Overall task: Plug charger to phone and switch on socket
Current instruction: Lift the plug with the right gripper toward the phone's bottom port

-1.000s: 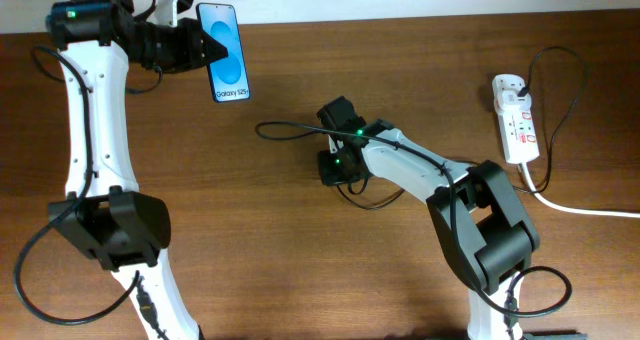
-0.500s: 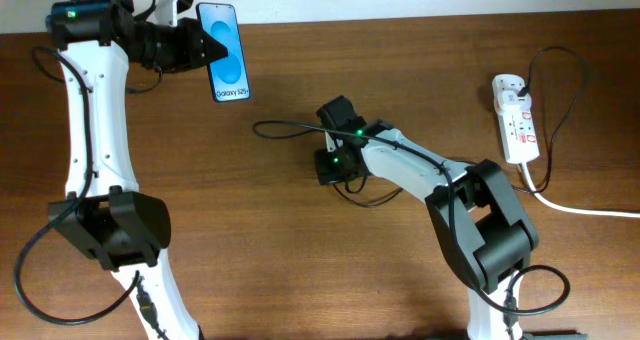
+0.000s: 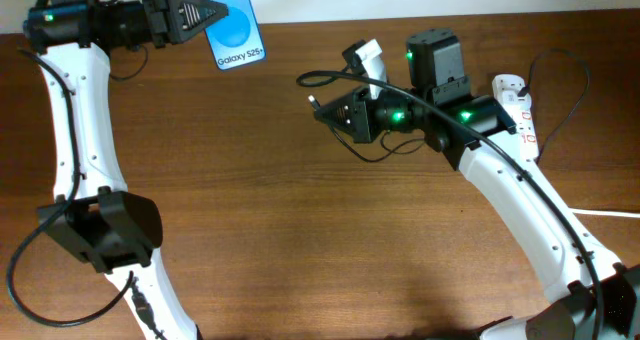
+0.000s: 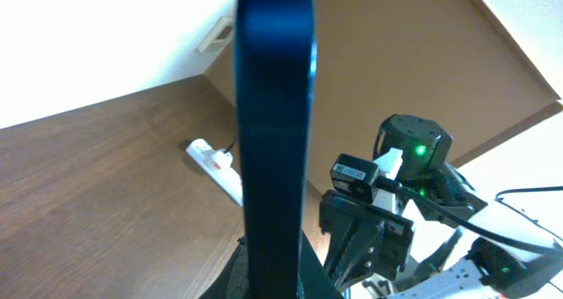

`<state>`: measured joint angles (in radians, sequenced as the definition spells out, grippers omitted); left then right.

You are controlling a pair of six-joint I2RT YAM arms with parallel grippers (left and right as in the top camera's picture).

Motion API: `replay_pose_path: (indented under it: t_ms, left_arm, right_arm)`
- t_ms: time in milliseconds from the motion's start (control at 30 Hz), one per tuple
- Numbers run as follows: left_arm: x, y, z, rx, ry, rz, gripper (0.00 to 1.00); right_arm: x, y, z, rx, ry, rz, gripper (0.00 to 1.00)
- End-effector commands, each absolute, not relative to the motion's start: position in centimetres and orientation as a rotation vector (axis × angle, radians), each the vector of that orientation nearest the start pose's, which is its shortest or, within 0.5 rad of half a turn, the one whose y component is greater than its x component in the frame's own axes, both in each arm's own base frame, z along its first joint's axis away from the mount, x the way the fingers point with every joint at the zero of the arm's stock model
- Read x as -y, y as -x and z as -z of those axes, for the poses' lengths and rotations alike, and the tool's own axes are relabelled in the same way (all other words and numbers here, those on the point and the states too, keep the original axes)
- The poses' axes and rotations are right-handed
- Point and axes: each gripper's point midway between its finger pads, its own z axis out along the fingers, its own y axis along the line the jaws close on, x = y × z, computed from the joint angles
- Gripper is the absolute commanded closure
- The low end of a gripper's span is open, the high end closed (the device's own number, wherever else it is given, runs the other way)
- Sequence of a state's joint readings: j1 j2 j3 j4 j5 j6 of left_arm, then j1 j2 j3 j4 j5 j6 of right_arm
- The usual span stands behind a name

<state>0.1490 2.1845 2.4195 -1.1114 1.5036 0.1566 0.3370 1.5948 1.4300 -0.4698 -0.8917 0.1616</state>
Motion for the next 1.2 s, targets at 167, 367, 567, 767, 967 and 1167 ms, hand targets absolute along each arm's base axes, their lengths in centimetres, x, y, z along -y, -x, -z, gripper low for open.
replay_pose_path:
  t_ms: [167, 367, 567, 767, 967, 1167]
  left_arm:
    - [13.0, -46.9, -41.2, -1.75, -0.659, 1.689, 1.0]
    - [17.6, -48.5, -43.6, -1.826, -0.566, 1.72, 1.0]
    - [17.1, -50.0, -42.5, -2.049, -0.103, 1.901, 1.0]
    - [17.0, -49.9, -41.7, -2.084, -0.065, 1.92, 1.0]
    - [17.2, -49.0, -41.9, -2.059, -0.181, 1.933, 1.0]
    - [17.4, -48.1, -42.6, -2.028, -0.287, 1.958, 1.0]
  right_arm:
    - [-27.7, -36.1, -32.1, -1.979, 0.665, -1.357, 0.96]
    - [-28.0, -37.8, -33.6, -1.936, 0.561, -1.344, 0.96]
    - [-28.2, -37.8, -34.3, -1.927, 0.535, -1.38, 0.96]
    - [-28.6, -37.6, -36.8, -1.851, 0.514, -1.483, 0.96]
    - [-28.5, -37.9, -37.7, -1.841, 0.455, -1.522, 0.96]
    - [-28.6, -38.8, -36.8, -1.907, 0.34, -1.566, 0.96]
